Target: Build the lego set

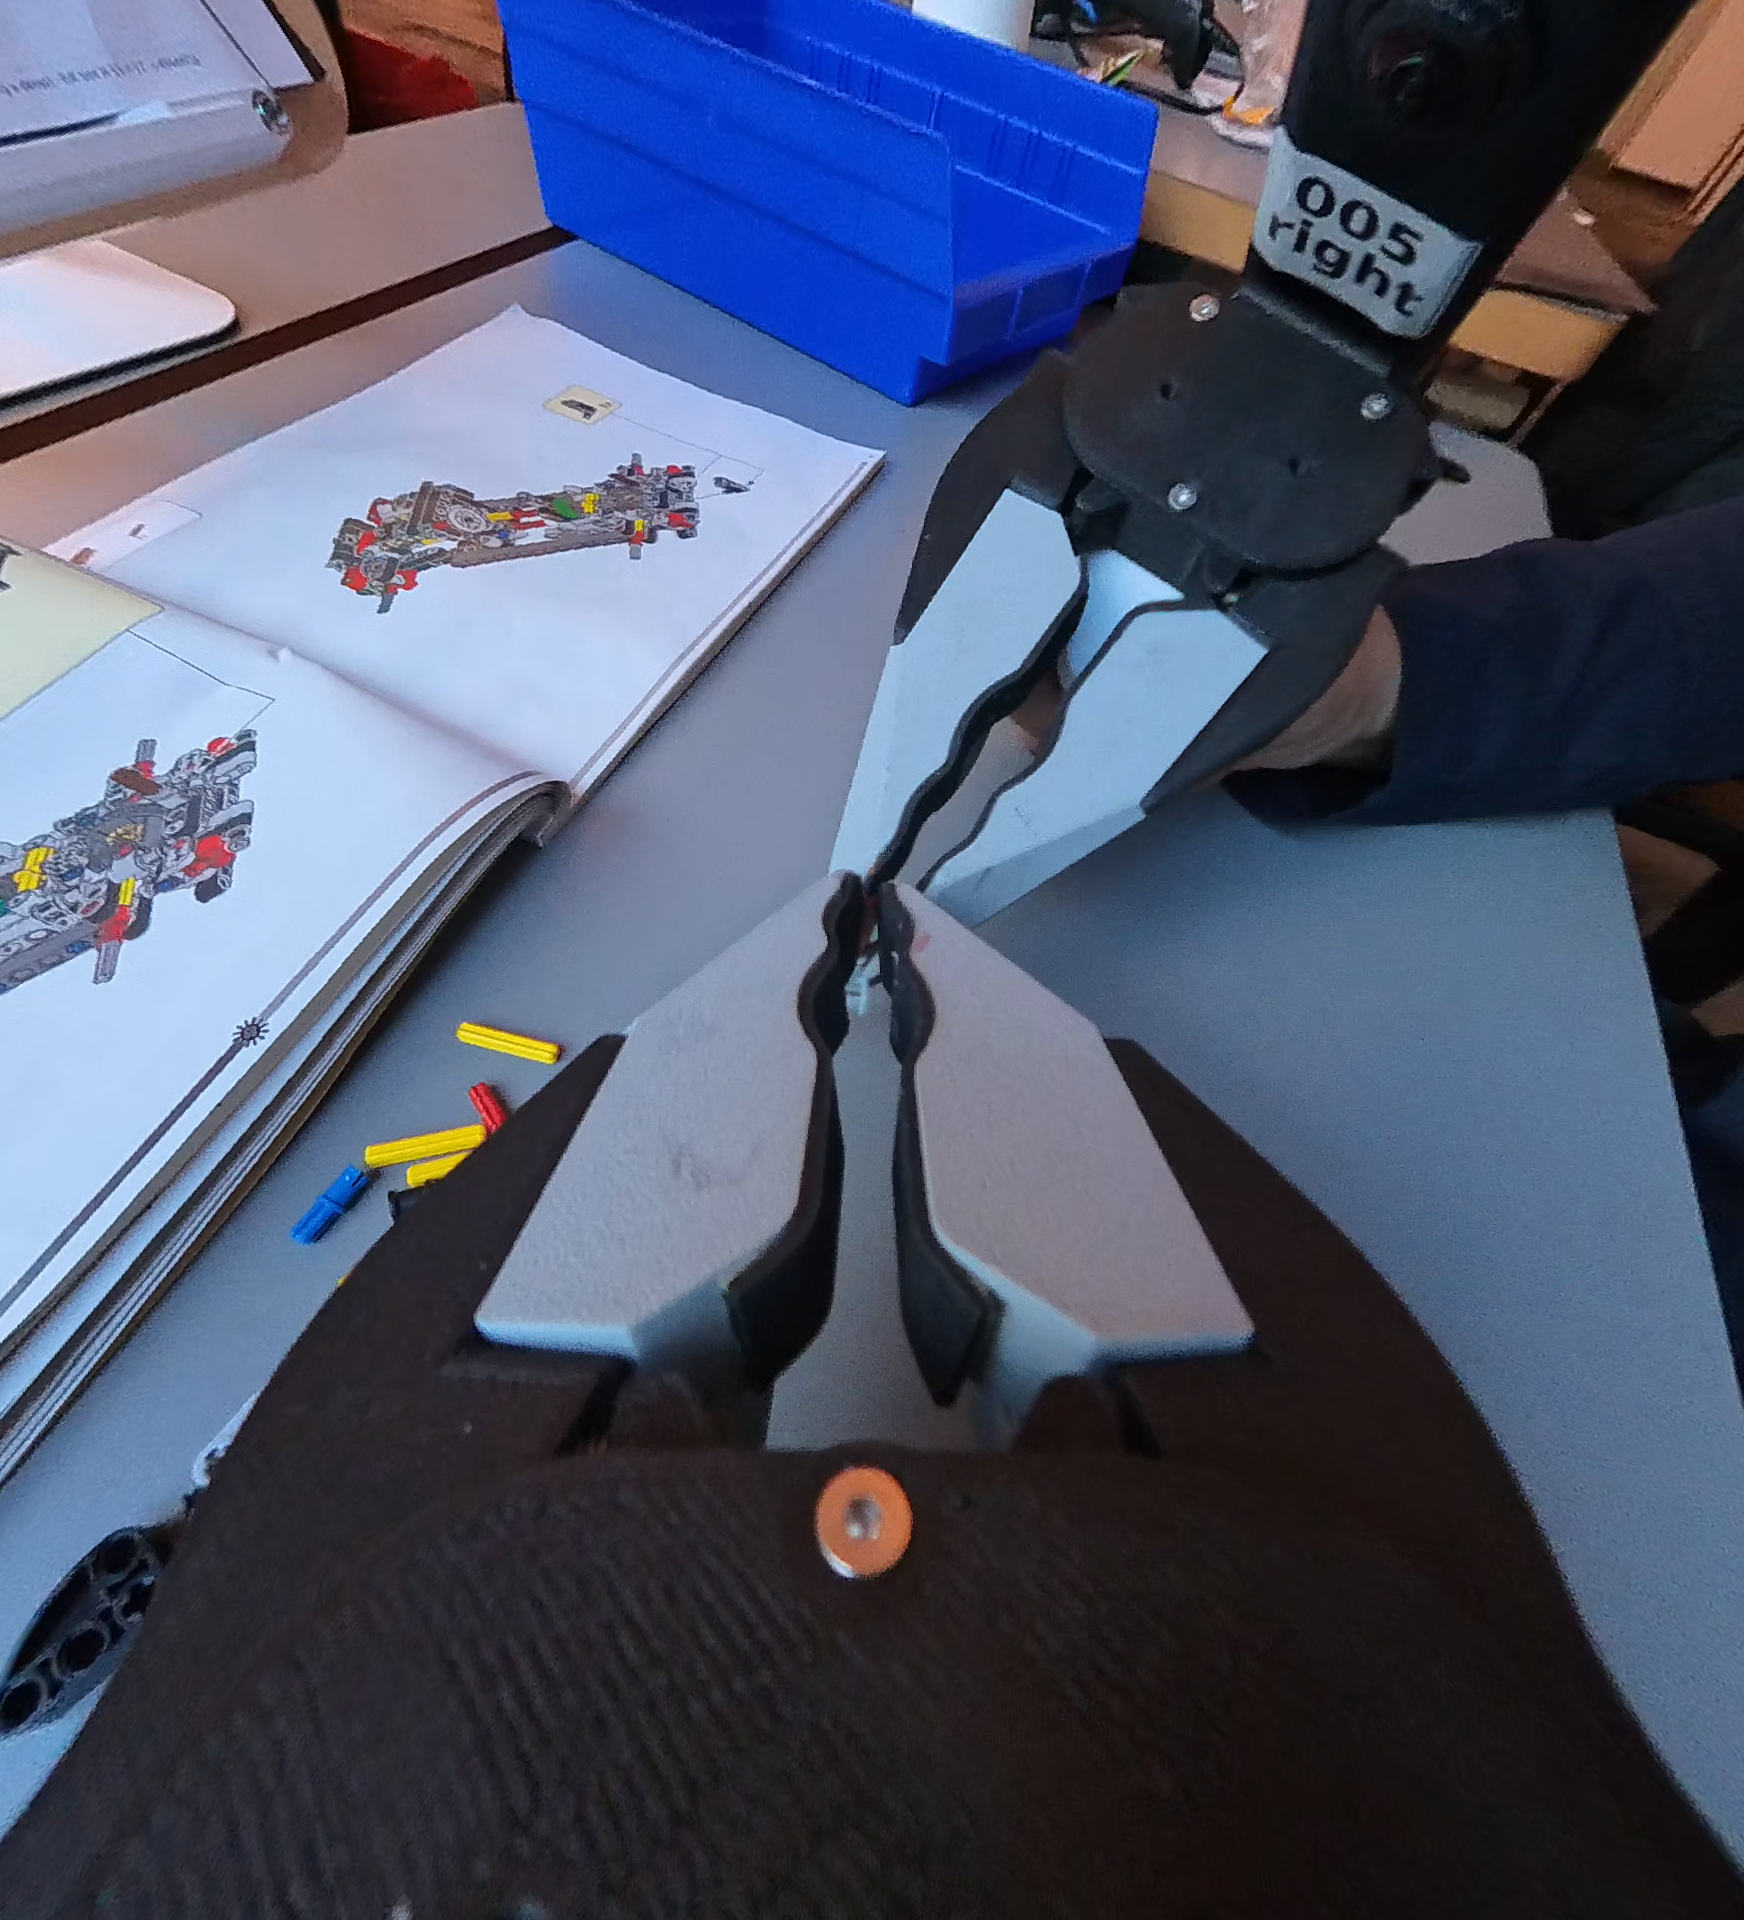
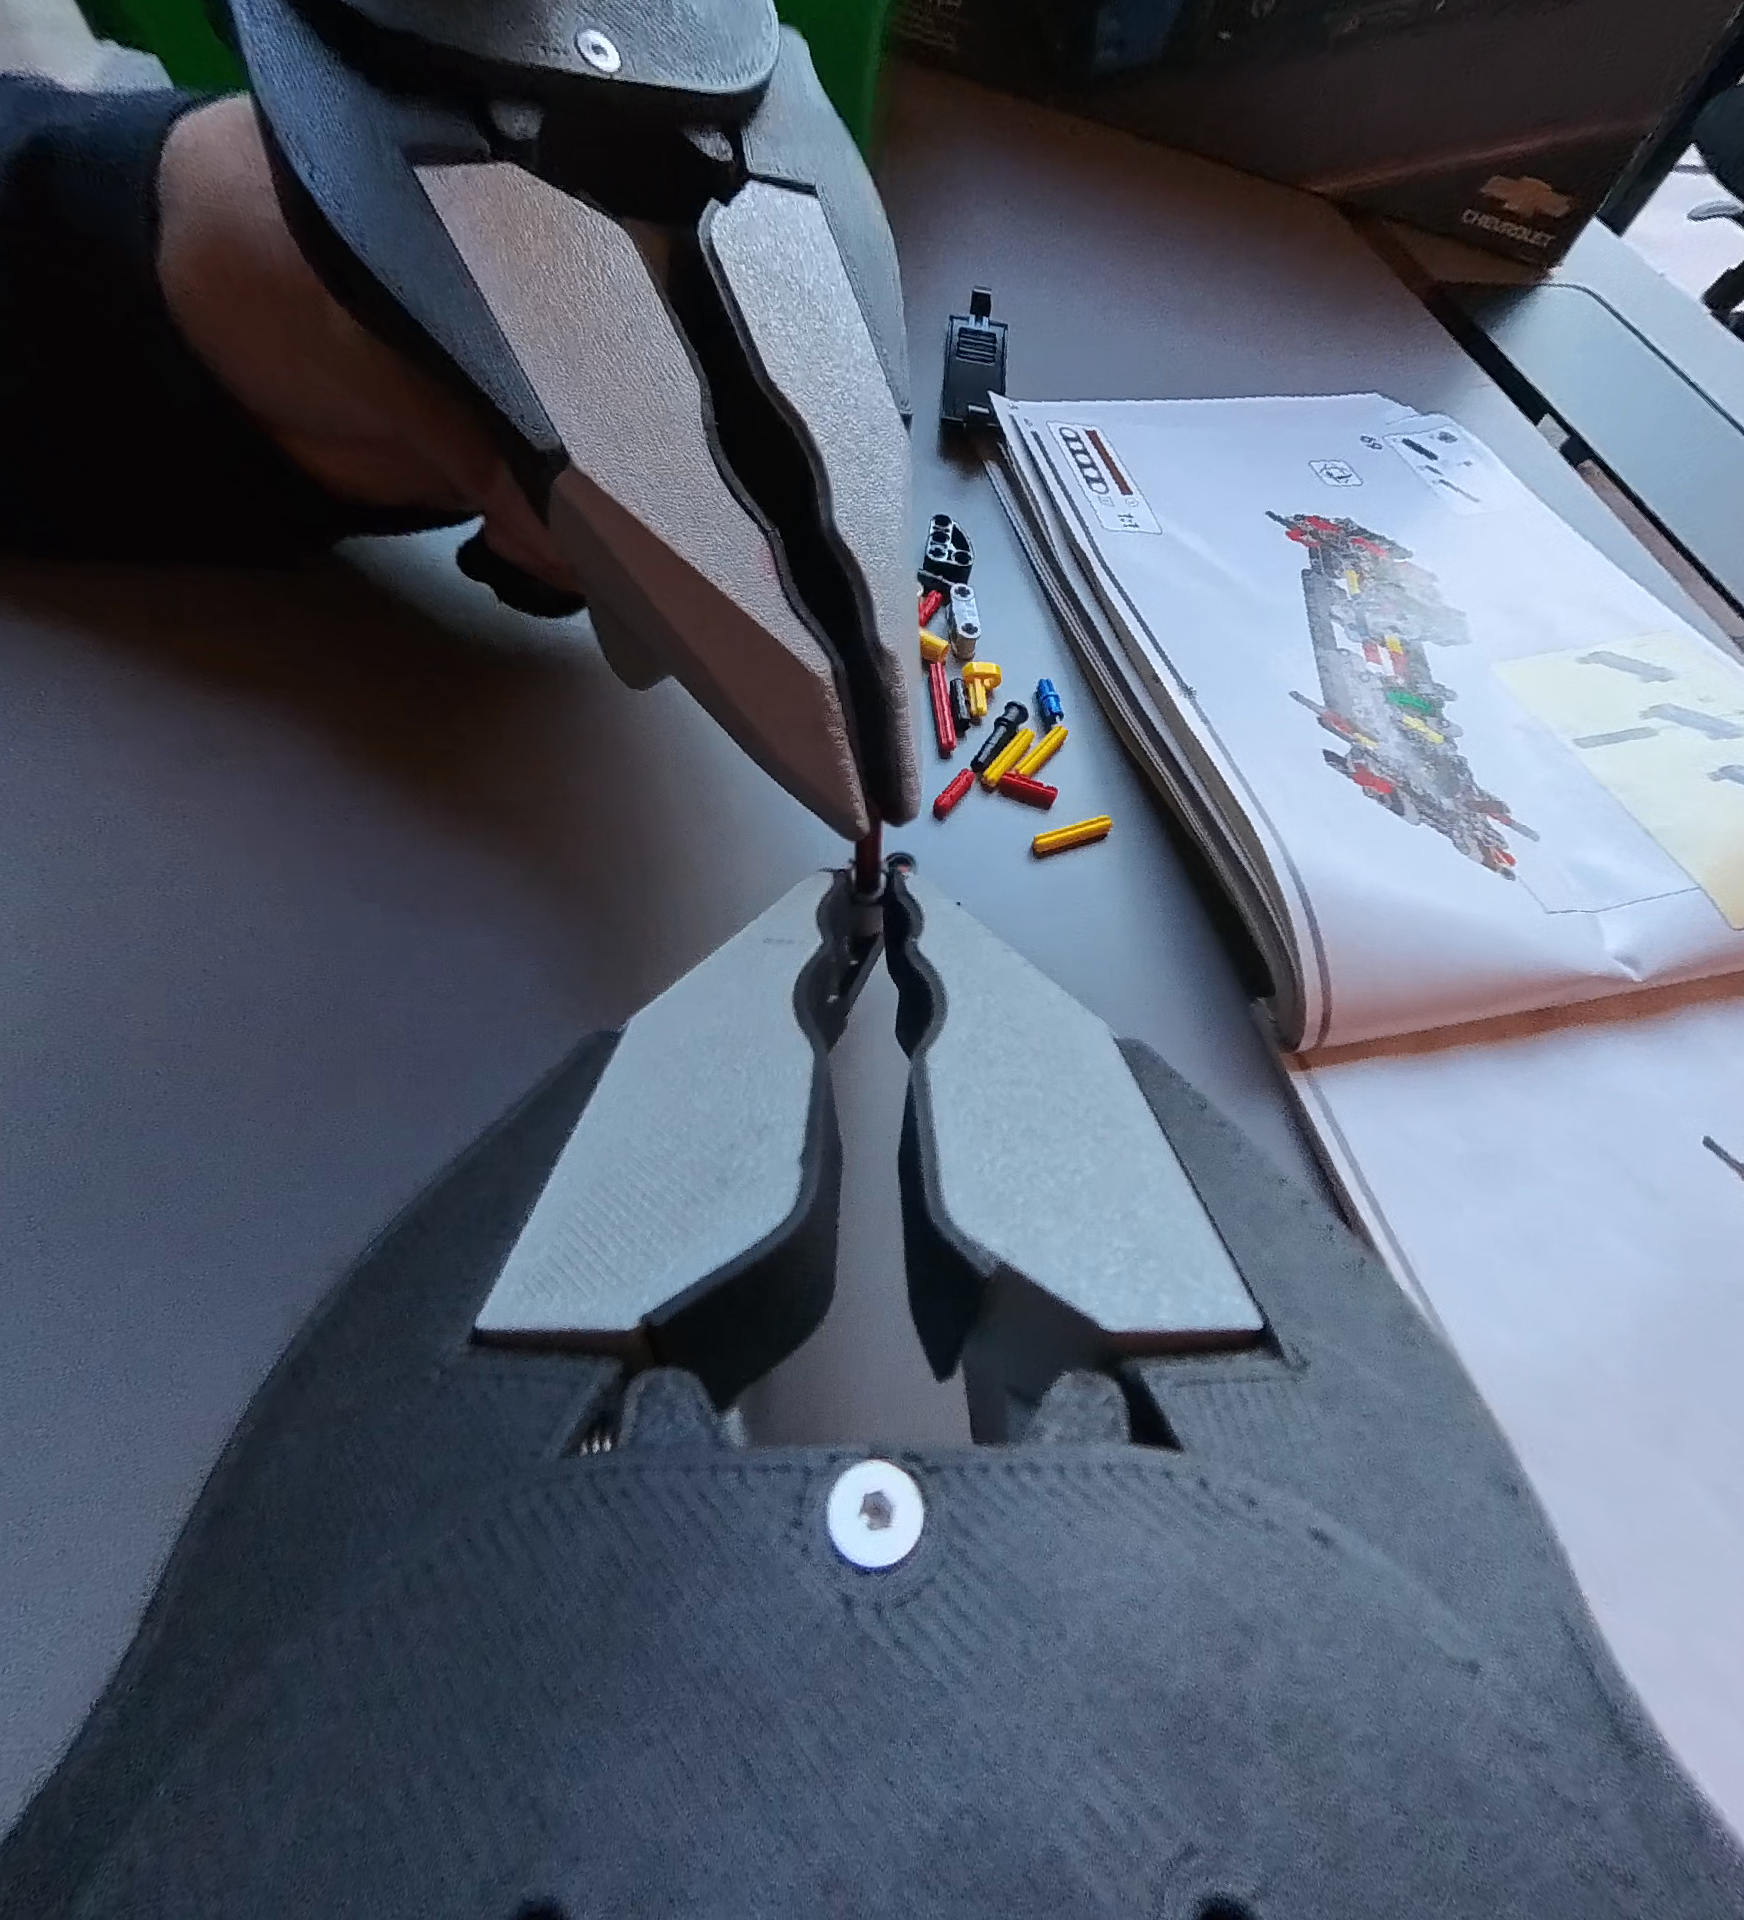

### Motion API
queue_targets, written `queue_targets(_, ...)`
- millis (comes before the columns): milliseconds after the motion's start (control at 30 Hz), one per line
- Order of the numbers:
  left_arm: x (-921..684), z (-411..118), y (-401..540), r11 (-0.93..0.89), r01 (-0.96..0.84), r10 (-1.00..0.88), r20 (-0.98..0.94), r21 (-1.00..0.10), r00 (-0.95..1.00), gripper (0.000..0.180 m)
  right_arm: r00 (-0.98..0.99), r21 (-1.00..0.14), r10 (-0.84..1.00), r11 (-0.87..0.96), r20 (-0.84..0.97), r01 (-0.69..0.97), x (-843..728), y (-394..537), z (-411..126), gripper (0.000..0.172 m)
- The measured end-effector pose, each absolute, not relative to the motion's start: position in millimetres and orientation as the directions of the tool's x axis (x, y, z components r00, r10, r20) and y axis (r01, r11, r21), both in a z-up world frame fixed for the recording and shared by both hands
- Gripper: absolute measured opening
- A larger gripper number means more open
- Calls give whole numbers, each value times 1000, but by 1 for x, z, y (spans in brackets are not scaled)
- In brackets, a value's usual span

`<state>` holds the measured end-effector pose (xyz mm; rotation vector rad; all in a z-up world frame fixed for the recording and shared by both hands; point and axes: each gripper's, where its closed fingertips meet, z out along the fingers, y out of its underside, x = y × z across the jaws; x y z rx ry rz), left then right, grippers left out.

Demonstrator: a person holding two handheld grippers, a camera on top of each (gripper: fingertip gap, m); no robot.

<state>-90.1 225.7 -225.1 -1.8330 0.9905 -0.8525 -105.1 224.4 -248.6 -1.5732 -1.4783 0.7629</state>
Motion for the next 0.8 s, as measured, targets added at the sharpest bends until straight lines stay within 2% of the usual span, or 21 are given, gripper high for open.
queue_targets(133, -90, -230, 226, -314, -319, -876, 143, -894, 461, 0, 123, -854, 989, 1, 76, 521, -105, 224, -260, 3)
queue_targets(200, -86, -198, 222, -322, -143, -885, 244, -936, 397, 0, 128, -840, 990, -18, 61, 543, -106, 225, -264, 3)
queue_targets(233, -89, -192, 222, -338, -124, -880, 267, -933, 392, 0, 134, -852, 990, -24, 54, 523, -106, 225, -261, 3)
queue_targets(333, -112, -222, 242, -305, -273, -844, 126, -912, 522, 0, 156, -893, 988, -76, -6, 443, -105, 230, -248, 3)
queue_targets(400, -121, -248, 245, -328, -398, -845, 78, -857, 529, 2, 140, -910, 988, -122, -71, 396, -102, 230, -242, 3)
queue_targets(433, -120, -256, 242, -351, -429, -854, 96, -832, 511, 12, 128, -920, 987, -141, -100, 367, -101, 230, -238, 3)
queue_targets(500, -107, -258, 231, -361, -435, -879, 145, -825, 455, 28, 111, -931, 983, -178, -150, 320, -98, 230, -231, 3)
queue_targets(567, -97, -255, 225, -321, -445, -897, 118, -836, 425, 35, 83, -937, 980, -197, -181, 288, -96, 228, -226, 3)
queue_targets(667, -103, -262, 230, -269, -514, -898, 18, -814, 441, 36, -36, -953, 977, -196, -210, 230, -96, 213, -215, 3)
queue_targets(733, -101, -257, 227, -280, -480, -904, 59, -832, 424, 32, -101, -963, 971, -193, -215, 186, -96, 205, -207, 3)
queue_targets(800, -92, -242, 211, -297, -392, -932, 175, -870, 318, 25, -125, -968, 970, -184, -206, 172, -95, 203, -204, 3)
